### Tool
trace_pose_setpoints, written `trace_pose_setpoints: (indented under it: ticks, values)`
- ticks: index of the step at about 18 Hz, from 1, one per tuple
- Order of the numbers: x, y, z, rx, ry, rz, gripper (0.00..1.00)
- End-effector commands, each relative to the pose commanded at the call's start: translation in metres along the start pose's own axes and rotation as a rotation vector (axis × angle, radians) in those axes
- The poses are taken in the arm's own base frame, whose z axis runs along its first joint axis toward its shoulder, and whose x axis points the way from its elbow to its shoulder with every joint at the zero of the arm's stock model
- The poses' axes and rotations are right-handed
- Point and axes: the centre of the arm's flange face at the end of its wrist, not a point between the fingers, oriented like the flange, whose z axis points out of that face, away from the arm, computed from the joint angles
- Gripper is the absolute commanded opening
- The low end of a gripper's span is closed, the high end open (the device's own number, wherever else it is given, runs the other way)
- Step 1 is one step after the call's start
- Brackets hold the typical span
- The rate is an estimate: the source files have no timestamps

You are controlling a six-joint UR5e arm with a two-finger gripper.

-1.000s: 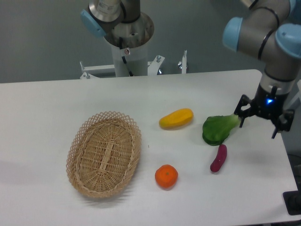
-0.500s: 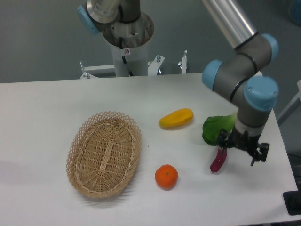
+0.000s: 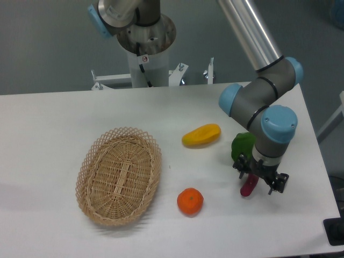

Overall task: Pick up the sweet potato from the table
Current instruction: 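Lower the open gripper over the purple sweet potato, then close the gripper around the purple sweet potato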

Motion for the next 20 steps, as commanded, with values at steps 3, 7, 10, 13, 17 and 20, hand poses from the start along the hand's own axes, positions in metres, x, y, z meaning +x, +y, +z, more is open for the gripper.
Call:
trace_pose_setpoints:
  ticks: [3, 7, 10, 13, 17, 20]
  values:
    - [0.006, 0.003, 0.007, 0.0, -0.008, -0.004, 1.0]
    - [0.01, 0.004, 0.011, 0.002, -0.015, -0.01, 1.0]
    - [0.01, 0.003, 0.011, 0.003, -0.02, -0.003, 0.61]
    - [0.007, 0.002, 0.009, 0.006, -0.029, 0.003, 0.32]
    - [0.003, 0.001, 0.005, 0.01, -0.039, 0.006, 0.26]
    - [0.0, 0.0, 0.001, 0.01, -0.049, 0.023, 0.24]
